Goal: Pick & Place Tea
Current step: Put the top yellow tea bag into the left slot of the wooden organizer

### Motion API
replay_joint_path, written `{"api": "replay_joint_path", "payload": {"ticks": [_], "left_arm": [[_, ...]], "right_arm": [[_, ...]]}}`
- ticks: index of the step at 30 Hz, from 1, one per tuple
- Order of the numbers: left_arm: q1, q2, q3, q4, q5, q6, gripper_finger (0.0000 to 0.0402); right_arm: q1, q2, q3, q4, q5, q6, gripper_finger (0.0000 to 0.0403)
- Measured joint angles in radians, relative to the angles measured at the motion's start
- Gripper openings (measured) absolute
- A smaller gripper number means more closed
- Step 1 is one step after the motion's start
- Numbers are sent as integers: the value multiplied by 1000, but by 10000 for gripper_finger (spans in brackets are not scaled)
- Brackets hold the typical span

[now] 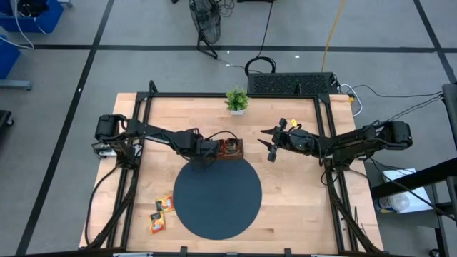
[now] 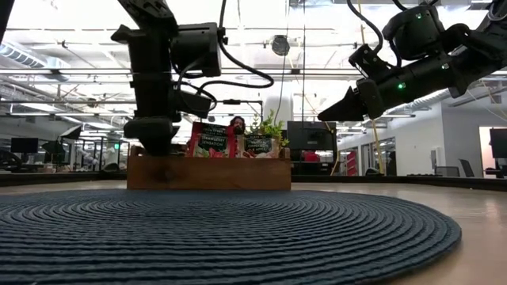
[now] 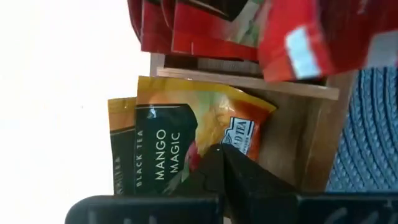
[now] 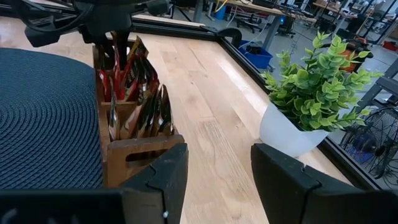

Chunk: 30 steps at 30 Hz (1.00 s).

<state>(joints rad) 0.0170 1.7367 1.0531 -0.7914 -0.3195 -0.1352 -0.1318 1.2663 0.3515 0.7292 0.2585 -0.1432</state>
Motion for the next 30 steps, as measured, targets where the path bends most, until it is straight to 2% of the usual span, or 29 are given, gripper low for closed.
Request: {"api": "replay_joint_path", "payload": {"ticks": [9,16,18,23,25,30], "left_arm": [[-24,-12,9,-31,-71,-35,10],[-88,-32,116,-94,-72,-60,6],[-108,-30,149,-148,4,-127,16],[-189,-30,168,-273,342,-365,53],[-247,-30,166,-326,397,-487,76],[-399,-30,166,-384,460,-838,152]], "right_arm": [[0,0,0,0,0,0,160],[0,0,0,0,1,1,160],[0,0,0,0,1,1,160],[0,0,0,-1,0,1,160],[0,0,0,-7,0,1,160],[0,0,0,-11,-1,0,160]]}}
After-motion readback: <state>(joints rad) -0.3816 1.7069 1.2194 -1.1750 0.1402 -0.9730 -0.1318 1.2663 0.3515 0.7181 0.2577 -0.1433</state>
